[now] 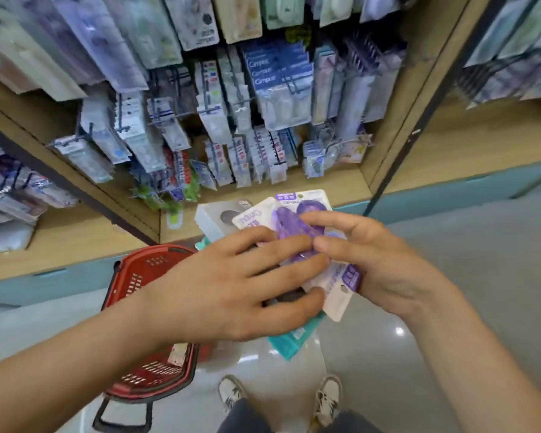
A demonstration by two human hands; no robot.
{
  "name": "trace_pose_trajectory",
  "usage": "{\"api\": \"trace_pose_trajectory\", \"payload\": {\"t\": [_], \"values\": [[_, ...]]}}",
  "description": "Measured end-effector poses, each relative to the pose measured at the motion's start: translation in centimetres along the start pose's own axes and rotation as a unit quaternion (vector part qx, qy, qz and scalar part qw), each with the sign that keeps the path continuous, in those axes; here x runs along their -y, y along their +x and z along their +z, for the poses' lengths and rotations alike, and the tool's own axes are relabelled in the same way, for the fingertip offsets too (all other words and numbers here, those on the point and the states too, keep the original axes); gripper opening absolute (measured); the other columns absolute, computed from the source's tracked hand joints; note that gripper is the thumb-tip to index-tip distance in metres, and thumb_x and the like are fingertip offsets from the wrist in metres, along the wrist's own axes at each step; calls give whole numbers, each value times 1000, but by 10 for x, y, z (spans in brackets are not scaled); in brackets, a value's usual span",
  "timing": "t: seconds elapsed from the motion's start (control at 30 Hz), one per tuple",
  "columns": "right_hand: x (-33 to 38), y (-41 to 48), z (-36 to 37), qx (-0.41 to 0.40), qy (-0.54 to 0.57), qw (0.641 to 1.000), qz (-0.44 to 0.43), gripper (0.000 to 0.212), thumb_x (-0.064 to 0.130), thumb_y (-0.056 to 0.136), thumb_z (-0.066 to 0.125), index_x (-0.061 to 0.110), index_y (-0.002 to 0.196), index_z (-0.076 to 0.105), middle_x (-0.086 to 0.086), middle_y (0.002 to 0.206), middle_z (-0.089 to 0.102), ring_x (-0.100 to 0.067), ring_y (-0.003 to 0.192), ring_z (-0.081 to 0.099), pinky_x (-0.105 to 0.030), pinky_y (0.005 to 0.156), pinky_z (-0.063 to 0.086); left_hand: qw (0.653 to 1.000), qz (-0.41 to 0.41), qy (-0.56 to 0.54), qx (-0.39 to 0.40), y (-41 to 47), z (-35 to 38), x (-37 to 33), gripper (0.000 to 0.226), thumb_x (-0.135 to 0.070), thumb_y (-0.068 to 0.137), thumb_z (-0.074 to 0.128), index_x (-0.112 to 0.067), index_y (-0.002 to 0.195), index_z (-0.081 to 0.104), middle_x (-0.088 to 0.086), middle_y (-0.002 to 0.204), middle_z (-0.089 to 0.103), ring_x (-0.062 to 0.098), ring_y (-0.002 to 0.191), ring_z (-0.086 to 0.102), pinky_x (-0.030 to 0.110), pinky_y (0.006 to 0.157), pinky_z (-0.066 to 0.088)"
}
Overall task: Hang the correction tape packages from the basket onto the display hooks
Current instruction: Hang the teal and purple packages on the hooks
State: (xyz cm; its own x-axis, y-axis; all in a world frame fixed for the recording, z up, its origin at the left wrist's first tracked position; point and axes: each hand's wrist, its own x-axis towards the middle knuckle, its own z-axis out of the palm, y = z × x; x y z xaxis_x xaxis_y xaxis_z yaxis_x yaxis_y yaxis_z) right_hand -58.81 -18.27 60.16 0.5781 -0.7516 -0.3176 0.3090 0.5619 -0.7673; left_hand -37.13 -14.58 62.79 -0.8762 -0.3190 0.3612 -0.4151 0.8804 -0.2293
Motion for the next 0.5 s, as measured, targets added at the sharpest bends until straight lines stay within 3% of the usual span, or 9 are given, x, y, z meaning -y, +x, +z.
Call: {"api": "trace_pose_trajectory", "payload": {"t": [0.1,0.23,0.4,0.5], "values": [[17,-20,-25,-14,55,998,-34,52,15,51,89,17,102,78,-14,105,74,-21,83,71,-29,71,59,1000,18,8,-20,39,5,0,16,-19,98,60,-21,110,70,11,121,66,26,109,64,44,92,52],[38,-33,-55,-58,83,990,-97,79,16,46,96,12,120,68,-19,122,68,-26,93,69,-33,74,58,998,38,26,-32,84,12,6,19,-16,98,59,-22,110,72,6,109,54,22,96,57,42,96,50],[60,-24,-76,-104,121,975,-153,75,20,35,99,17,106,75,-12,111,73,-21,84,71,-30,69,59,997,59,35,-43,117,23,31,20,-15,98,60,-19,113,72,5,103,68,23,92,63,39,89,52],[76,-11,-97,-142,141,962,-184,72,20,33,98,19,101,76,-7,107,74,-18,82,72,-29,69,59,996,36,2,-87,125,39,52,18,-12,96,61,-16,113,68,9,110,58,27,97,57,39,88,49]]}}
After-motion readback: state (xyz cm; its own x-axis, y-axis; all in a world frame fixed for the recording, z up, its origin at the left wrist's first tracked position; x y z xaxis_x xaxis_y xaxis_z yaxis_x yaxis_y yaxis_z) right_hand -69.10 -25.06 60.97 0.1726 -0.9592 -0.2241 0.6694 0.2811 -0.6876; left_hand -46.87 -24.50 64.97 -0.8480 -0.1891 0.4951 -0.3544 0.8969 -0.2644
